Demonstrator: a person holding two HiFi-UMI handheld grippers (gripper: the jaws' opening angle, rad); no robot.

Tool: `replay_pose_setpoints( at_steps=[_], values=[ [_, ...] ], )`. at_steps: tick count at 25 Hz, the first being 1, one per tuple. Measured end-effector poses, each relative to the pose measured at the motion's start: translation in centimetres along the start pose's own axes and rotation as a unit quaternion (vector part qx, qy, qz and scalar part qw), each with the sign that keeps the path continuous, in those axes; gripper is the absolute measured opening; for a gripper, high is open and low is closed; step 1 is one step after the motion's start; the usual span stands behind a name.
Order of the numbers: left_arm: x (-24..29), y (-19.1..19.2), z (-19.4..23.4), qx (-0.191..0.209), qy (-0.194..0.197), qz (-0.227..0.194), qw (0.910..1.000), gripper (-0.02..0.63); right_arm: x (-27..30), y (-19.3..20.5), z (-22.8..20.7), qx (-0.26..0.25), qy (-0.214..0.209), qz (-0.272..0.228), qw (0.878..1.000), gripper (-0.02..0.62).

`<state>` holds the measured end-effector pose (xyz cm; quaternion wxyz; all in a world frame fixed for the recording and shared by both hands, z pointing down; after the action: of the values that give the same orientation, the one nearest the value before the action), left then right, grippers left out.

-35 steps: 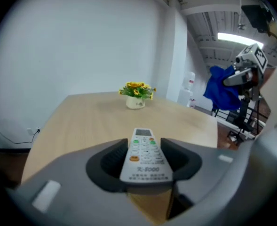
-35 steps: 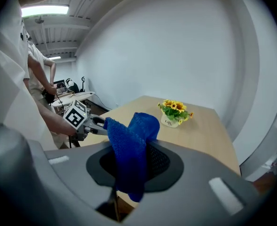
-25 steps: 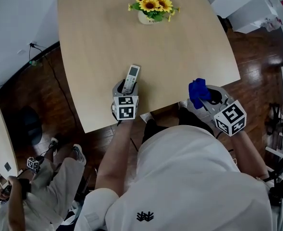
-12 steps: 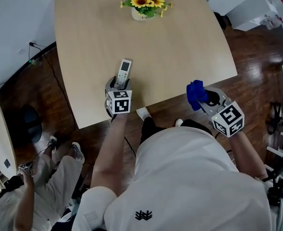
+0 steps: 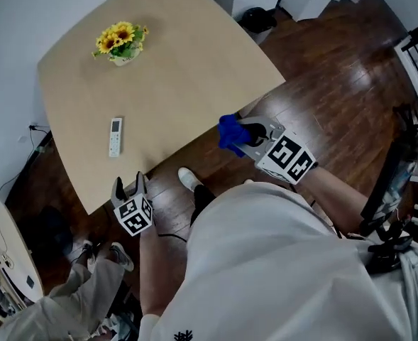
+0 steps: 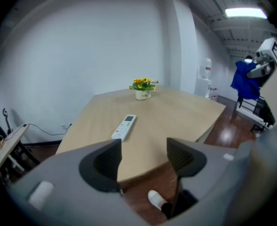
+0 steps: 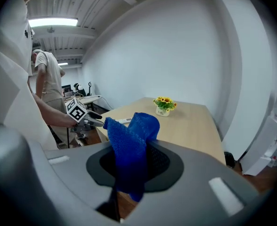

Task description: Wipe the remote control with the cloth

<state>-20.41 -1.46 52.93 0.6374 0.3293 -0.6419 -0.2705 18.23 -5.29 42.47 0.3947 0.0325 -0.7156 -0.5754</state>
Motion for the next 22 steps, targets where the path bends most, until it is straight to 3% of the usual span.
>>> replay_pose_setpoints(
  at_steps=[3, 7, 11, 15, 22],
  values=[
    [-6.0, 0.2, -4.7, -0.030, 0.011, -0.045, 0.9985, 0.321, -2.0, 0.9, 0.7, -0.006, -0.033, -0.018, 0.999, 0.079],
    [-12.9, -0.4, -12.8, -0.034, 0.066, -0.092, 0.9930, 0.319, -5.0, 2.9, 1.5, -0.032, -0.063, -0.008, 0.997, 0.079],
    [-16.3, -0.7, -17.7, 0.015, 0.122, -0.091, 0.9882, 0.310, -7.9, 4.3, 2.5, -0.028, -0.066, -0.019, 0.997, 0.079],
    [-16.3, -2.6, -20.1, 0.086, 0.148, -0.095, 0.9806, 0.305, -10.0, 4.9, 3.3, -0.014, -0.053, -0.034, 0.998, 0.080],
    [-20.1, -5.5, -21.7, 0.112, 0.198, -0.144, 0.9630, 0.305, -13.4, 4.1, 6.3, -0.012, -0.018, -0.055, 0.998, 0.080]
  ],
)
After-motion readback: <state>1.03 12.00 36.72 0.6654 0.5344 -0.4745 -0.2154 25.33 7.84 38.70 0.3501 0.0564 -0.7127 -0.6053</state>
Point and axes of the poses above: the fingertips, and each gripper's own axes: x forward along the fingers, z to its left, y out of its underside, the point moved 8 cm from there along -x, backward along the fingers, and after that the axes turned 1 degree about -x, right-handed, at the moved point
